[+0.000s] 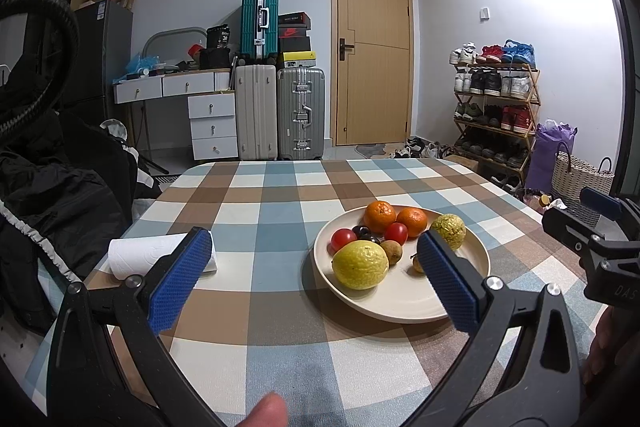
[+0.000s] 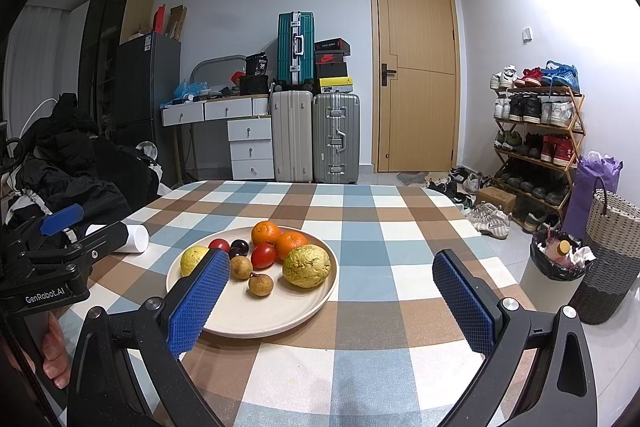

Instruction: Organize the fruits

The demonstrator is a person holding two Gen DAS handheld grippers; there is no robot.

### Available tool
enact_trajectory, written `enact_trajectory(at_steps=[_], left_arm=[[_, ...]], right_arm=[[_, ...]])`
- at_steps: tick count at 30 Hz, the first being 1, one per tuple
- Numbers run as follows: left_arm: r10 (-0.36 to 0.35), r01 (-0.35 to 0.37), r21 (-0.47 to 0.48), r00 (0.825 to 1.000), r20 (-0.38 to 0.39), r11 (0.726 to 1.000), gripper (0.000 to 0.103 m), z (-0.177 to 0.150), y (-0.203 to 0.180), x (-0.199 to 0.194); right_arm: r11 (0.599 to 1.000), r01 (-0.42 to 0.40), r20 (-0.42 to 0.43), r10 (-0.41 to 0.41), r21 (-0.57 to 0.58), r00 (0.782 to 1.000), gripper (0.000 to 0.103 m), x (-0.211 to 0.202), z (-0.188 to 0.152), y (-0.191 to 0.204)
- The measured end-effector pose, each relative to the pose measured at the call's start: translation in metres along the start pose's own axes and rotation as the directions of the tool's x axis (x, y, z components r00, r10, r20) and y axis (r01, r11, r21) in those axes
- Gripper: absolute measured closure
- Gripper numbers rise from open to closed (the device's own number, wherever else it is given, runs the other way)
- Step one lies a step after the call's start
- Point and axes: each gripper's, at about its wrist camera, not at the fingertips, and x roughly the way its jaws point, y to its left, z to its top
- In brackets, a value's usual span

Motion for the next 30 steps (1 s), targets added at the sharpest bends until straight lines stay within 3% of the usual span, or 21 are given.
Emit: enact_trajectory(at_steps=[30], left_arm=[[0.0,0.0,0.0,1.0,0.0,1.0,0.0,-0.0003,0.0001,-0.0003]], right_arm=[[1.0,0.0,0.0,0.0,0.0,1.0,0.0,0.0003,-0.0004,0.0001]])
